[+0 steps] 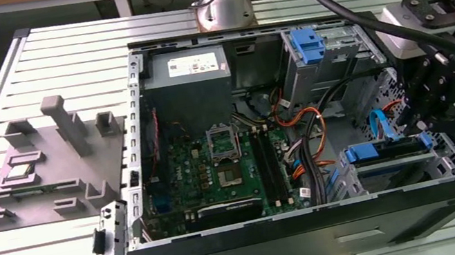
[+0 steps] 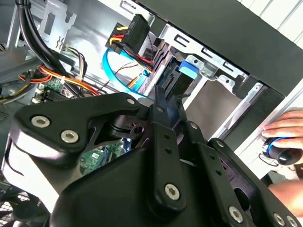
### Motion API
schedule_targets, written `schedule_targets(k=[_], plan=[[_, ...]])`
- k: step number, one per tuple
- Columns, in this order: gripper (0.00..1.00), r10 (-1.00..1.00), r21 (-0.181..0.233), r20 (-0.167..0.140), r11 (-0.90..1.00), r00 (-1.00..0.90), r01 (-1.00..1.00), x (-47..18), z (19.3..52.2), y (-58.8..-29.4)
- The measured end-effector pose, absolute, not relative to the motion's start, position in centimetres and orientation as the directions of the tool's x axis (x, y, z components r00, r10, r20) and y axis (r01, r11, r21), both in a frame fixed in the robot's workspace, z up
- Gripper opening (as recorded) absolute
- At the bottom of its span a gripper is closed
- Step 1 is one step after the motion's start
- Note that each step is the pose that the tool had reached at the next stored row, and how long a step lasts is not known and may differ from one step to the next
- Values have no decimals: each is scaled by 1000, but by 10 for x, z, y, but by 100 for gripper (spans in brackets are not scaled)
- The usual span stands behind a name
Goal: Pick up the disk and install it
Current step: 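Insert the first disk wire, then insert the second disk wire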
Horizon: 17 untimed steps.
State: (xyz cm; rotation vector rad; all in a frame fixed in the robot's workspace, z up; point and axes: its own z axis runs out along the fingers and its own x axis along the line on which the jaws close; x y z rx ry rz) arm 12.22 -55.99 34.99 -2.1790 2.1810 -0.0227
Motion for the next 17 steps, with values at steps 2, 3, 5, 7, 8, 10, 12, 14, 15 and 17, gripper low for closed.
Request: schedule_targets(k=[2,3,5,7,8,10,12,14,15,17], plan=[[23,-1000,-52,-31,2,-1,-999,122,350,-560],[23,-1000,-52,-31,3,-1,-999,122,350,-560],[23,-1000,-49,-31,3,-1,-999,122,350,-560],[23,-1000,-43,-31,3,-2,-999,122,350,-560],[23,-1000,-43,-31,3,-2,-999,122,350,-560],[23,-1000,-43,-31,3,-2,-999,122,350,-560],[23,-1000,-43,-31,3,-2,-999,122,350,-560],[23,-1000,-43,-31,3,-2,-999,122,350,-560],[23,-1000,-43,-31,3,-2,-999,122,350,-560],[23,-1000,-41,-31,3,-2,-999,122,350,-560]])
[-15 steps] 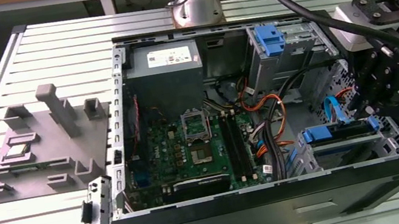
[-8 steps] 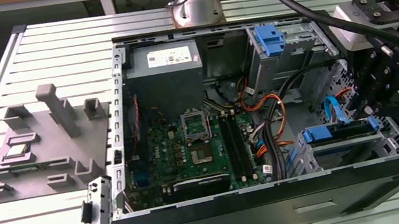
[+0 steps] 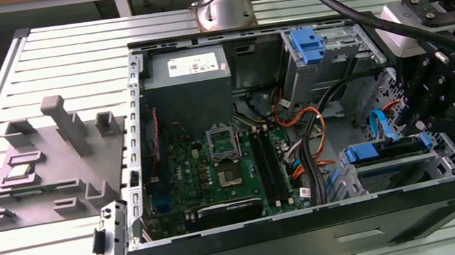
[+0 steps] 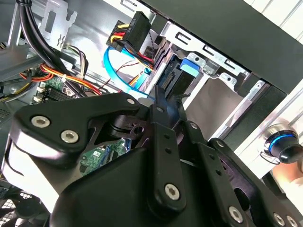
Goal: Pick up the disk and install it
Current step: 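Insert the second disk wire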
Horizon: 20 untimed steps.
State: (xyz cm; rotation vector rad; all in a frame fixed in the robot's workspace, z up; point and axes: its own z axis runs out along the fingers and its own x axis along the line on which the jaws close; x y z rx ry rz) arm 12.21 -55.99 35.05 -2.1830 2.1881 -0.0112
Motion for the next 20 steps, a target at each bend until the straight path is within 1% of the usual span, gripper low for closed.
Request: schedule_targets(k=[10,20], plan=[[23,-1000,-40,-31,3,-2,-999,122,350,-560],[23,-1000,-40,-31,3,-2,-999,122,350,-545]])
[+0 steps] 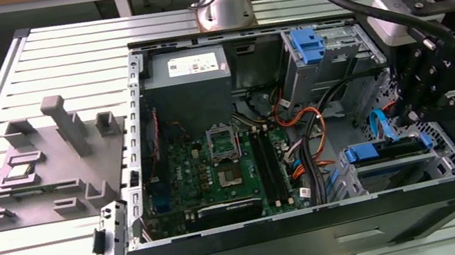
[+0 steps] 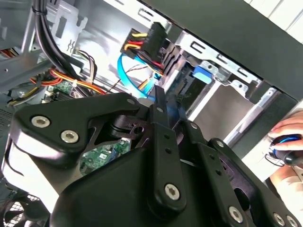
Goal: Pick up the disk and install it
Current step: 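Insert the second disk wire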
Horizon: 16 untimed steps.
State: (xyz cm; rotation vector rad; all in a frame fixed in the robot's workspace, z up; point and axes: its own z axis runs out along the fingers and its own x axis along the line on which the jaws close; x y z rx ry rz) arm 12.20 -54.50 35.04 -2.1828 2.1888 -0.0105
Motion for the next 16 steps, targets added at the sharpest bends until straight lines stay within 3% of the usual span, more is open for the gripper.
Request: schedule_targets(k=[16], plan=[[23,-999,-40,-33,3,-2,-999,122,350,-513]])
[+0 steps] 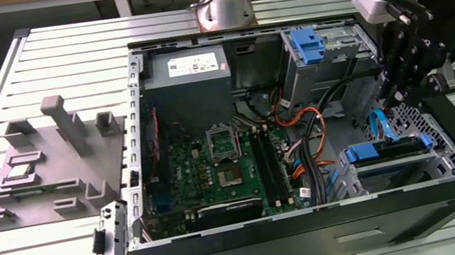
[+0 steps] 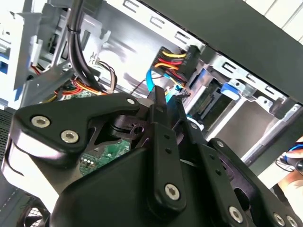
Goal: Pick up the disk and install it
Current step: 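Insert the second disk wire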
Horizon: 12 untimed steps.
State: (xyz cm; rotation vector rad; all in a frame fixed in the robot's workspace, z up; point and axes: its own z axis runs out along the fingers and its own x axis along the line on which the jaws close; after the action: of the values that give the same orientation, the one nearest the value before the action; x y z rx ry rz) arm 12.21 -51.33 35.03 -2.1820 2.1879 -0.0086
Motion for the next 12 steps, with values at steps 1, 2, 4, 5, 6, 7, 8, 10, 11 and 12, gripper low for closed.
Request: schedule_targets(k=[1,2,4,5,6,7,8,10,11,12], plan=[[23,-999,-40,-33,3,-2,-999,122,350,-512],[23,-999,-40,-33,3,-2,-999,122,351,-512],[23,-999,-40,-33,4,-2,-999,122,352,-511],[23,-999,-40,-34,4,-2,-999,122,353,-511],[23,-999,-40,-34,4,-2,-999,122,354,-511],[23,-999,-40,-35,4,-2,-999,122,355,-511],[23,-999,-40,-35,4,-2,-999,123,355,-511],[23,-999,-40,-35,4,-2,-999,125,356,-511],[23,-999,-40,-35,4,-2,-999,126,356,-511],[23,-999,-40,-35,4,-2,-999,128,356,-511]])
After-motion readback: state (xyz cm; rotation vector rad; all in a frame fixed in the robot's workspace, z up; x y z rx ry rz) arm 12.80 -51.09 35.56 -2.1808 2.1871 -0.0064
